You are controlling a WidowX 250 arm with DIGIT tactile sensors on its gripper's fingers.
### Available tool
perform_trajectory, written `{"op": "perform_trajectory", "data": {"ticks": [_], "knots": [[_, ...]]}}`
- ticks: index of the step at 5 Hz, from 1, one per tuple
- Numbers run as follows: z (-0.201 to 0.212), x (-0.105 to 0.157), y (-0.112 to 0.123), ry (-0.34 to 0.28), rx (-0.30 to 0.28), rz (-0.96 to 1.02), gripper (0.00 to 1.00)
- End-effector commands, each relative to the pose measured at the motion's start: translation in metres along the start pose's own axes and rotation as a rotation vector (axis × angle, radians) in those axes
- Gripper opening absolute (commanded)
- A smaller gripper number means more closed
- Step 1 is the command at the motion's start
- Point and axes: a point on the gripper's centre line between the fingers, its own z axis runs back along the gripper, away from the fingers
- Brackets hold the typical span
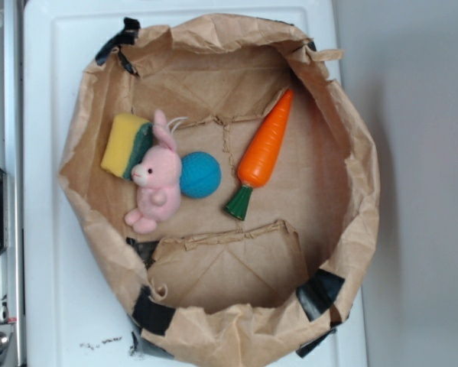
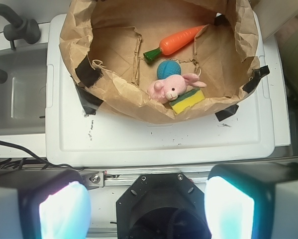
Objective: Grab the carrot.
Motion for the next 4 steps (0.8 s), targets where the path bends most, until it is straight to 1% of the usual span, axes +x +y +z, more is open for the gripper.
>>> {"op": "perform_trajectory", "data": {"ticks": [1,2,3,4], "knots": [[0.0,0.0,0.0,0.0,0.0,0.0,1.0],[-0.007,0.05,0.005,0.043,-0.085,0.072,1.0],[-0.022,0.098,0.014,0.003,-0.105,0.166,1.0],[-0.048,0.143,0.023,-0.015,-0.093,0.294,1.0]]}}
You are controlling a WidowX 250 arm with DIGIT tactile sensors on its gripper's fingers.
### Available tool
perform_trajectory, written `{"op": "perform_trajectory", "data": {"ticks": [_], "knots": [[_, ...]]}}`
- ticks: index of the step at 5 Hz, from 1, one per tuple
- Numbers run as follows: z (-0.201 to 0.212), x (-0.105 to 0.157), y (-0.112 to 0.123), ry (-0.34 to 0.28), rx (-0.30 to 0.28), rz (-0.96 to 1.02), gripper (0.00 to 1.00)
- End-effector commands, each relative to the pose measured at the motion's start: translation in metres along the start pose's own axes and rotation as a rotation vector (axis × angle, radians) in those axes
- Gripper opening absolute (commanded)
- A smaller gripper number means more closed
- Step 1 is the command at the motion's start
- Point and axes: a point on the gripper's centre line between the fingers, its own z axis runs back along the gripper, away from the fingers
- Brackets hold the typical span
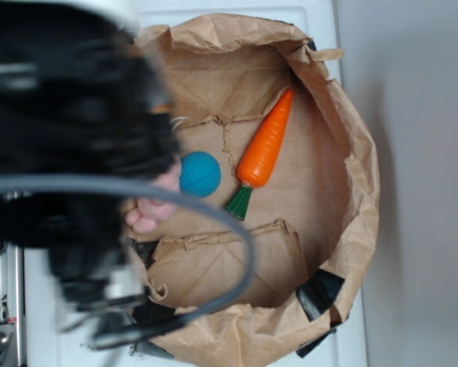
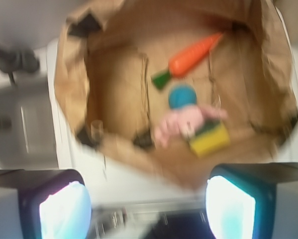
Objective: Grab the carrot.
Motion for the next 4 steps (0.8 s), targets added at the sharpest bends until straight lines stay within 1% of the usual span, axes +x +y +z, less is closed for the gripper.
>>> {"op": "perform_trajectory", "data": {"ticks": [1,3,4], "knots": [[-0.009,0.052,0.008,-0.076,-0.001,0.146,1.0],[-0.009,0.052,0.008,-0.076,-0.001,0.146,1.0],[-0.039,0.061,0.014,-0.084,0.01,0.241,1.0]]}}
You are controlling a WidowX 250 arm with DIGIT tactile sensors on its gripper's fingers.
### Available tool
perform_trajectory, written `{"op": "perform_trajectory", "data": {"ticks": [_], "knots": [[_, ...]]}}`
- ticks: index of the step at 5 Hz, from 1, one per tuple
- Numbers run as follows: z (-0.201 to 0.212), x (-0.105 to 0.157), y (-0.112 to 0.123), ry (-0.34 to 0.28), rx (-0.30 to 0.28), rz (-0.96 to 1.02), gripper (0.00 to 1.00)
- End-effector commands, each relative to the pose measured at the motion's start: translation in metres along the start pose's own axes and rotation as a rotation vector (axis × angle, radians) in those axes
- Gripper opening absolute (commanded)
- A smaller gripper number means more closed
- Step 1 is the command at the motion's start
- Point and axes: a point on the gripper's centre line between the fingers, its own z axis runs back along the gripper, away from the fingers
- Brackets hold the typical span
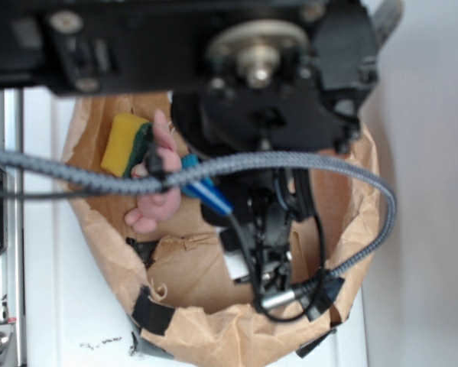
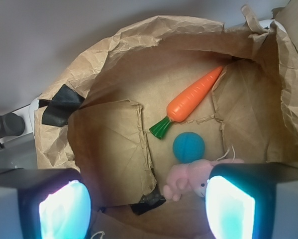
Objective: Grab the carrot.
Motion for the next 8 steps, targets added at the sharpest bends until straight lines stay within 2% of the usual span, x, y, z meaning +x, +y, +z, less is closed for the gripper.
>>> {"op": "perform_trajectory", "data": {"ticks": [1,2,3,4,5,6,7,8], "knots": [[-0.045,0.025,0.024,-0.103,0.014,0.179,1.0],[-0.073,0.03,0.03,-0.15,0.066,0.196,1.0],[-0.115,0.044,0.041,-0.157,0.058,0.195,1.0],[-0.139,0.054,0.046,-0.15,0.072,0.201,1.0],[-0.146,0.017,0.071,-0.129,0.095,0.202,1.0],[-0.148,0.0,0.082,-0.136,0.103,0.207,0.0],[-0.135,-0.019,0.088,-0.139,0.067,0.2,0.0],[-0.125,0.02,0.055,-0.143,0.027,0.202,0.0]]}}
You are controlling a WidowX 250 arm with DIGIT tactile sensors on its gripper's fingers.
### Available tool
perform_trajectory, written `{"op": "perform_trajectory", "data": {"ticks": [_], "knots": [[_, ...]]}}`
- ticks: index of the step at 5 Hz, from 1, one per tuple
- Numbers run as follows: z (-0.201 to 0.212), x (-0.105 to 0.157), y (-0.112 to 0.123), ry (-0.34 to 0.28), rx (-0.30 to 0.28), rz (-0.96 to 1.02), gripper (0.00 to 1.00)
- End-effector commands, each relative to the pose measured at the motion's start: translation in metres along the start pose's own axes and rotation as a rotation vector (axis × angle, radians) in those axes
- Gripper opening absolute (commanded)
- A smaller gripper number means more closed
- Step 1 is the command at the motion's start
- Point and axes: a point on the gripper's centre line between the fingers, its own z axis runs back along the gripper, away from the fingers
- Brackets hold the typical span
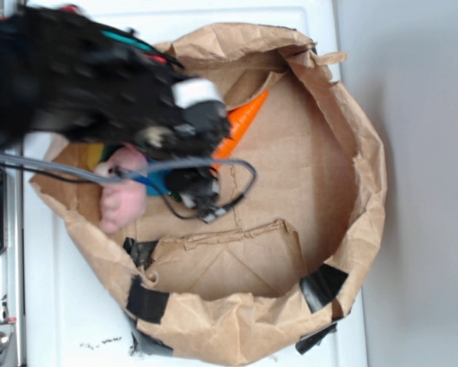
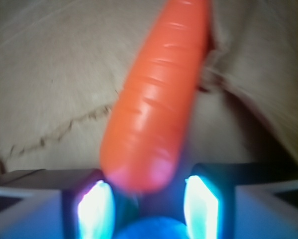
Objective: Grab the carrot.
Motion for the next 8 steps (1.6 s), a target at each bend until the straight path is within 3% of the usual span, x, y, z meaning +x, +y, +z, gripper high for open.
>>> {"op": "perform_trajectory", "data": {"ticks": [1,2,3,4,6,7,8], "knots": [[0.045,0.045,-0.044,-0.033,-0.072,0.047,0.0],[0.074,0.066,-0.072,0.006,-0.073,0.11,0.0],[0.101,0.071,-0.08,-0.037,-0.07,0.112,0.0],[0.133,0.063,-0.076,-0.117,-0.115,0.096,0.0],[0.129,0.054,-0.059,-0.142,-0.11,0.015,0.0],[0.097,0.053,-0.047,-0.201,-0.057,-0.024,0.0],[0.068,0.058,-0.047,-0.238,0.042,-0.031,0.0]]}}
